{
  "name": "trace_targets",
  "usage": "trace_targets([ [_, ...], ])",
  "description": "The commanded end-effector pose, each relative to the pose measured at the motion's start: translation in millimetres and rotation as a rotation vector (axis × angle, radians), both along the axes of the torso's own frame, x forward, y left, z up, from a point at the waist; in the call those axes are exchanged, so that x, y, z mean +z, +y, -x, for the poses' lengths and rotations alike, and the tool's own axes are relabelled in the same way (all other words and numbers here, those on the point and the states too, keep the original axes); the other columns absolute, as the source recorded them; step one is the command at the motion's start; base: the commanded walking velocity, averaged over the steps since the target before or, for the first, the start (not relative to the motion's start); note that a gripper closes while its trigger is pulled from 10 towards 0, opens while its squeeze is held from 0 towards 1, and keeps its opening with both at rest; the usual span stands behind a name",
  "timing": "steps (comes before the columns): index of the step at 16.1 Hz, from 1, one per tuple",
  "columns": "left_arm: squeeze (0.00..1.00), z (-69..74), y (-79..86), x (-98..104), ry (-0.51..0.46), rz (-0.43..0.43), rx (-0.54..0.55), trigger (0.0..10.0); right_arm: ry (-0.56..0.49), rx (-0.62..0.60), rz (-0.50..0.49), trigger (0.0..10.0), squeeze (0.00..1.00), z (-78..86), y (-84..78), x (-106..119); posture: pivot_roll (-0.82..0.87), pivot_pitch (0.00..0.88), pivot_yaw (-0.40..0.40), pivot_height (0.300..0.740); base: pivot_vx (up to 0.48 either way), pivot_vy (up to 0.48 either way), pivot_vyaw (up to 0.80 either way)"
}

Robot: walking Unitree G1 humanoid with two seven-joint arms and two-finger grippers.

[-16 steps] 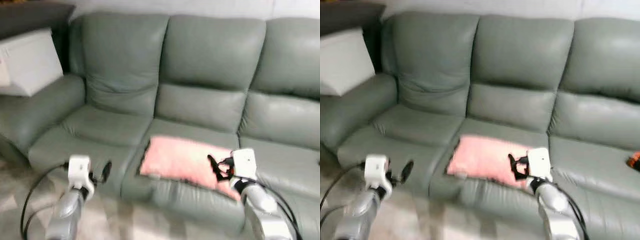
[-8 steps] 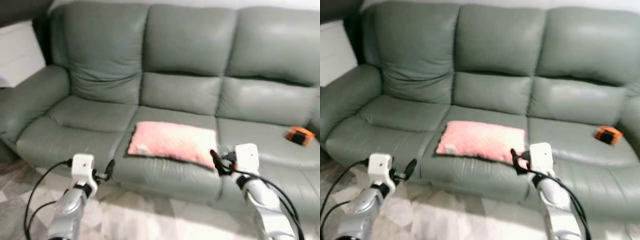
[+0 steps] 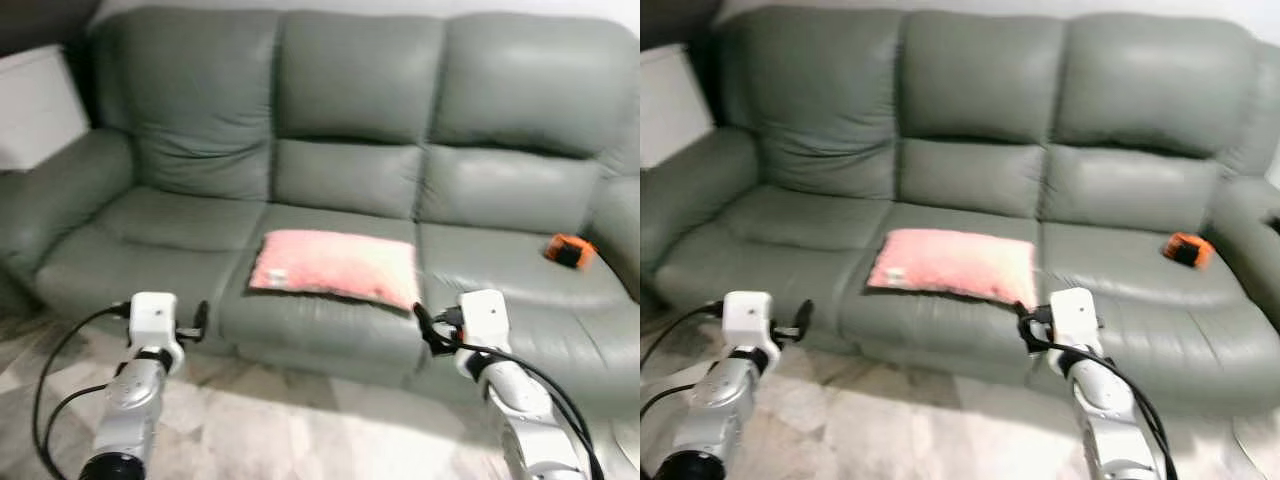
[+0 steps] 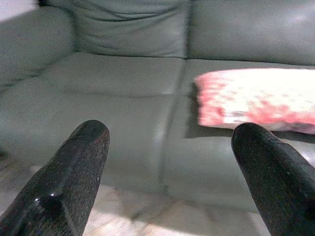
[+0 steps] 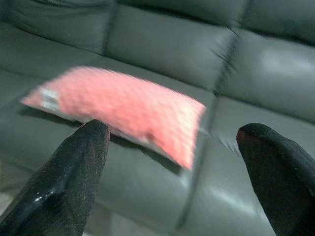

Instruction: Move the pillow to the sofa

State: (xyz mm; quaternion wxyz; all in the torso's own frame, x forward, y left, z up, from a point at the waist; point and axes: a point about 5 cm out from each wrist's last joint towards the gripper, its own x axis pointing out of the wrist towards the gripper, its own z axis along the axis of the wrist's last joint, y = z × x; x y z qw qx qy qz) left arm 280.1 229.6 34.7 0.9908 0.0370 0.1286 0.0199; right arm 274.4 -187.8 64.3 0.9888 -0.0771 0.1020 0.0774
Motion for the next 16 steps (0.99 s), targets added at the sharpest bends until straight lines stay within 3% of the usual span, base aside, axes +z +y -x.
trace_targets([
  [1,0.00,-0.5,2.9,0.6,0.002,0.005,0.023,10.0,-0.011,0.004,0.009,10.0,0.00,-5.3,0.1,2.9,-0.13,0.000,0.023,0.740,0.000,0.000,0.80],
  [16,0.00,-5.8,-4.8,5.3,-0.024,0.000,0.027,10.0,-0.009,0.032,0.008,10.0,0.00,-10.4,5.3,-2.4,-0.13,0.000,0.017,0.740,0.000,0.000,0.80],
])
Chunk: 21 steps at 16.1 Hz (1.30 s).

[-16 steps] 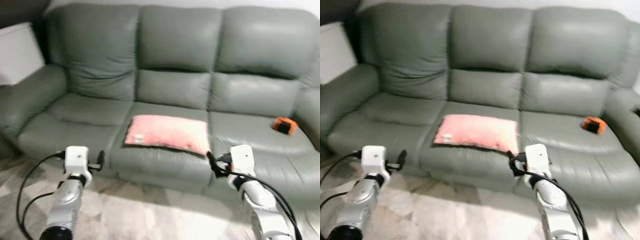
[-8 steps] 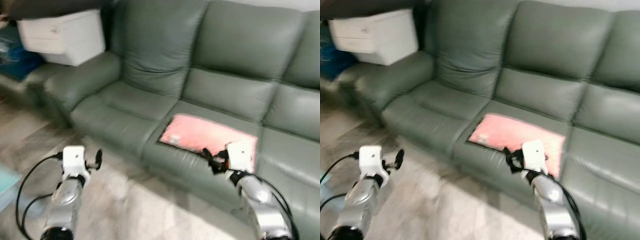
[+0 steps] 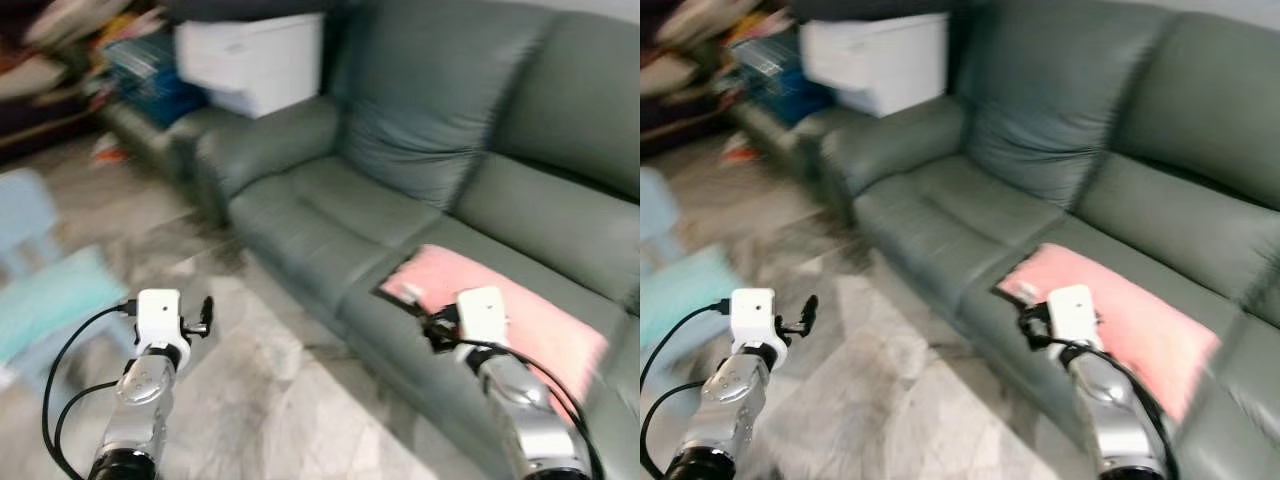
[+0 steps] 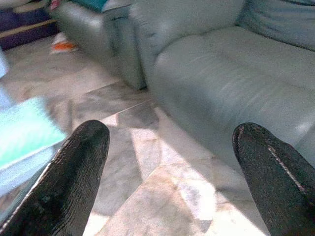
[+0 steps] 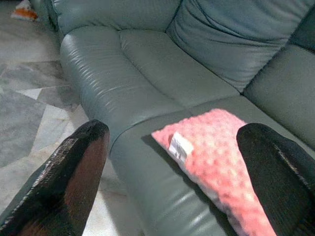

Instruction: Move the pillow to the sofa

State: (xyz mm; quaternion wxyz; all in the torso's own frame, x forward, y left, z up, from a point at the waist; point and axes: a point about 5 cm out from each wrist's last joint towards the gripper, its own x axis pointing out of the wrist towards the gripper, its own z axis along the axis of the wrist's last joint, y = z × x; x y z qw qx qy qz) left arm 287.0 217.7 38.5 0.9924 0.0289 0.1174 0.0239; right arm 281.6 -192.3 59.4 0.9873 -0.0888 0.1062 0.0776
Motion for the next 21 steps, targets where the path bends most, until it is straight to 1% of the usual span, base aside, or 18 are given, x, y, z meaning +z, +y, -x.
trace_targets([
  [1,0.00,1.0,6.6,1.9,-0.008,0.019,0.003,10.0,-0.017,0.031,-0.015,10.0,0.00,-3.5,9.9,2.0,-0.13,0.000,0.017,0.740,0.000,0.000,0.80],
  [2,0.00,1.3,7.4,1.4,-0.004,0.034,0.015,10.0,-0.017,0.033,-0.014,10.0,0.00,-3.6,10.0,1.8,-0.13,0.000,0.016,0.740,0.000,0.000,0.80],
  [8,0.00,1.1,6.8,0.8,0.001,0.031,0.022,10.0,-0.017,0.041,-0.018,10.0,0.00,-4.6,12.9,0.0,-0.13,0.000,0.020,0.740,0.000,0.000,0.80],
  [9,0.00,1.3,5.6,-0.1,0.014,0.048,0.024,10.0,-0.016,0.043,-0.019,10.0,0.00,-3.9,14.6,-1.3,-0.13,0.000,0.020,0.740,0.000,0.000,0.80],
  [11,0.00,1.0,6.1,1.1,0.006,0.028,0.037,10.0,-0.017,0.046,-0.020,10.0,0.00,-3.8,15.5,-1.8,-0.13,0.000,0.021,0.740,0.000,0.000,0.80],
  [13,0.00,-0.1,4.6,1.5,-0.003,0.048,0.010,10.0,-0.019,0.045,-0.023,10.0,0.00,-3.7,16.0,-1.8,-0.13,0.000,0.022,0.740,0.000,0.000,0.80],
  [16,0.00,-0.1,5.0,1.4,0.005,0.040,0.003,10.0,-0.022,0.043,-0.027,10.0,0.00,-3.4,16.8,-1.5,-0.13,0.000,0.025,0.740,0.000,0.000,0.80],
  [17,0.00,0.2,4.5,1.3,0.007,0.039,-0.003,10.0,-0.017,0.033,-0.054,10.0,0.00,-2.0,17.0,-2.2,-0.13,0.000,0.026,0.740,0.000,0.000,0.00],
  [18,0.00,0.0,3.6,1.4,0.005,0.048,-0.017,10.0,-0.022,0.035,-0.046,10.0,0.00,-1.9,16.9,-1.7,-0.13,0.000,0.026,0.740,0.000,0.000,0.00],
  [21,0.00,-0.1,4.0,0.9,0.010,0.084,-0.010,10.0,-0.024,0.037,-0.042,10.0,0.00,-1.3,16.8,-1.2,-0.13,0.000,0.026,0.740,0.000,0.000,0.00],
])
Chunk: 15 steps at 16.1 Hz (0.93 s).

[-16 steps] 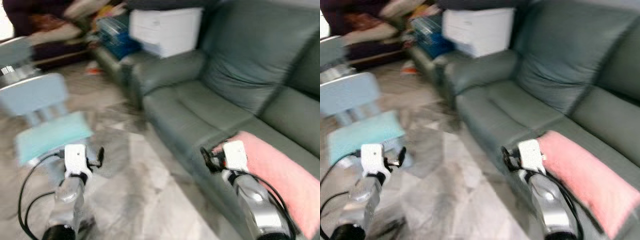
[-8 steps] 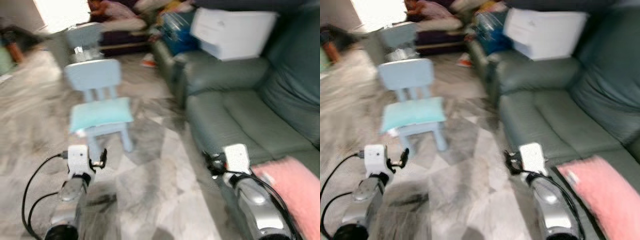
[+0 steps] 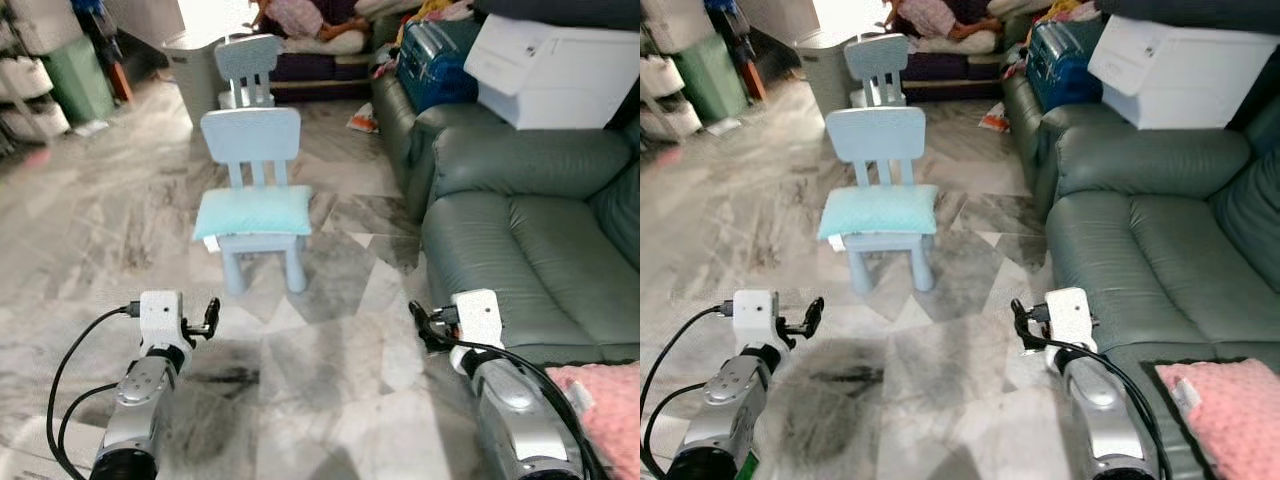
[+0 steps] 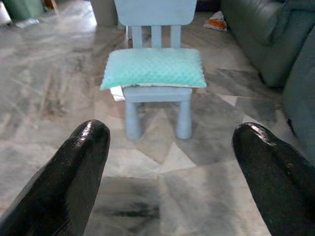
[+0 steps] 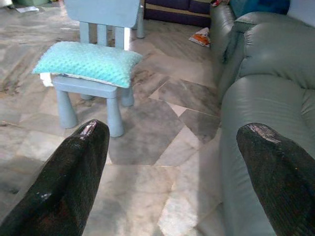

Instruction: Move the pillow to the sofa

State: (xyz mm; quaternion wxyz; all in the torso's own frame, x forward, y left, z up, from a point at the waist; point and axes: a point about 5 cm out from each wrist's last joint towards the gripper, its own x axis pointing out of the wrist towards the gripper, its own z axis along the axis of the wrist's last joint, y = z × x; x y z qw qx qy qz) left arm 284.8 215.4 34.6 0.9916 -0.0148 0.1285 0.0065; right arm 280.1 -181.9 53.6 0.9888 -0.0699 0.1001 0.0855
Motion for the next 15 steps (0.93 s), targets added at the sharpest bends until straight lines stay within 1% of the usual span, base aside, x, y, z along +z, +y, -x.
trace_targets([
  [1,0.00,-2.3,7.1,5.5,-0.019,0.019,0.021,10.0,-0.017,0.025,-0.001,10.0,0.00,-2.8,6.5,4.7,-0.13,0.000,0.026,0.740,0.000,0.000,0.00],
  [2,0.00,-1.5,9.8,4.7,-0.010,0.058,0.043,10.0,-0.018,0.026,-0.001,10.0,0.00,-2.9,6.5,5.1,-0.13,0.000,0.025,0.740,0.000,0.000,0.00],
  [4,0.00,-0.8,10.8,4.7,-0.012,0.063,0.033,10.0,-0.018,0.026,-0.001,10.0,0.00,-3.1,6.4,5.6,-0.13,0.000,0.025,0.740,0.122,0.000,0.00],
  [5,0.00,-1.0,10.7,5.0,-0.014,0.061,0.027,10.0,-0.039,0.012,-0.001,10.0,0.00,-4.0,5.2,8.7,-0.13,0.000,0.024,0.740,0.289,0.244,0.00],
  [6,0.00,-1.0,10.9,5.1,-0.014,0.060,0.026,10.0,-0.040,0.010,-0.003,10.0,0.00,-4.4,5.2,9.3,-0.13,0.000,0.026,0.740,0.322,0.000,0.00],
  [15,0.00,-0.8,8.9,4.8,-0.012,0.075,0.016,10.0,-0.041,0.009,0.000,10.0,0.00,-3.8,5.7,10.3,-0.13,0.000,0.025,0.740,0.378,0.241,0.00],
])
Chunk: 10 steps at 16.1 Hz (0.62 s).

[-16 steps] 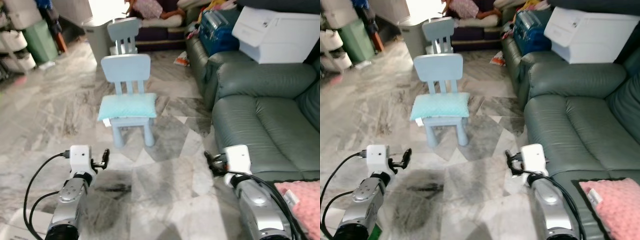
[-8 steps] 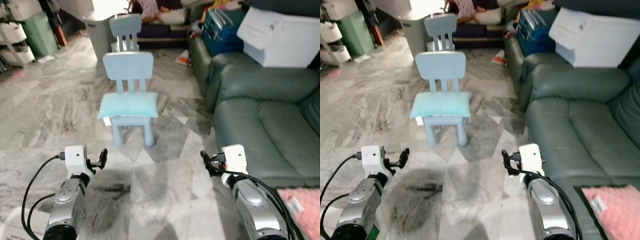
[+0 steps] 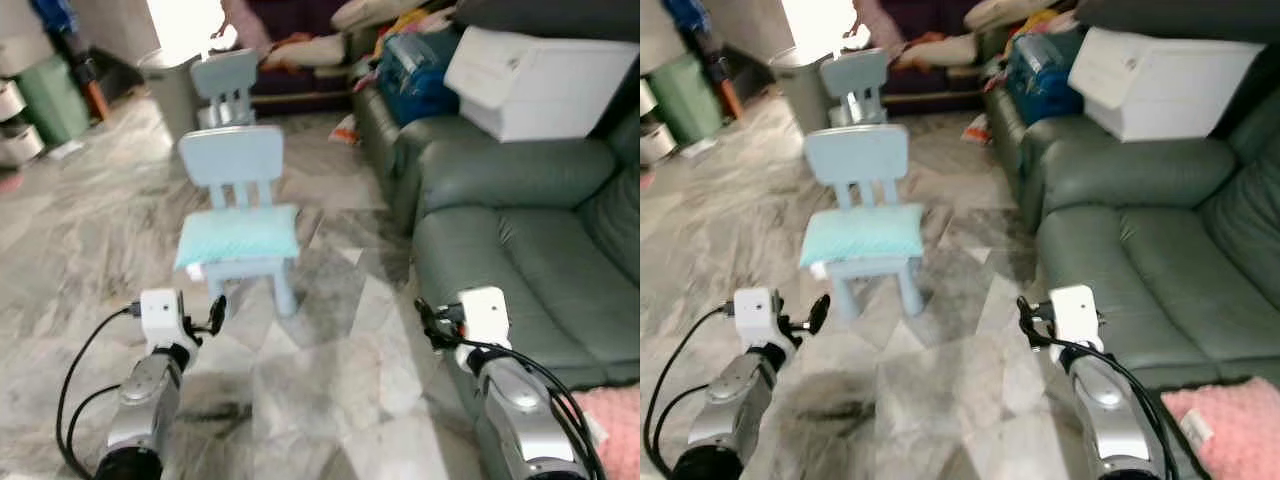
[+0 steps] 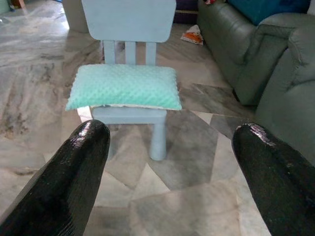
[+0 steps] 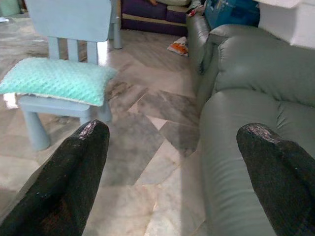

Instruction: Move the pillow to the sofa

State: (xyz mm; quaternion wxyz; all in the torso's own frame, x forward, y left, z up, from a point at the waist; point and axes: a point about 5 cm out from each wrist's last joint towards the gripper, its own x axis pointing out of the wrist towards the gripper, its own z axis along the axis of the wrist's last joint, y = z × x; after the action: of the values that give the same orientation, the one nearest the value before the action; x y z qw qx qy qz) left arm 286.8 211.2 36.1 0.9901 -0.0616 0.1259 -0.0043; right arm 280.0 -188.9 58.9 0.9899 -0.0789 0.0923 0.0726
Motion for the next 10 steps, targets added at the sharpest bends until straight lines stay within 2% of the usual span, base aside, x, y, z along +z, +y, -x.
trace_targets([
  [1,0.00,1.3,12.9,3.2,-0.005,-0.019,0.025,10.0,-0.021,0.034,-0.018,10.0,0.00,-4.0,12.9,5.2,-0.13,0.000,0.024,0.740,0.379,0.251,0.00],
  [10,0.00,1.1,11.4,2.6,-0.001,-0.028,0.013,10.0,-0.023,0.043,-0.016,10.0,0.00,-4.7,13.6,6.6,-0.13,0.000,0.024,0.740,0.332,0.336,0.00],
])
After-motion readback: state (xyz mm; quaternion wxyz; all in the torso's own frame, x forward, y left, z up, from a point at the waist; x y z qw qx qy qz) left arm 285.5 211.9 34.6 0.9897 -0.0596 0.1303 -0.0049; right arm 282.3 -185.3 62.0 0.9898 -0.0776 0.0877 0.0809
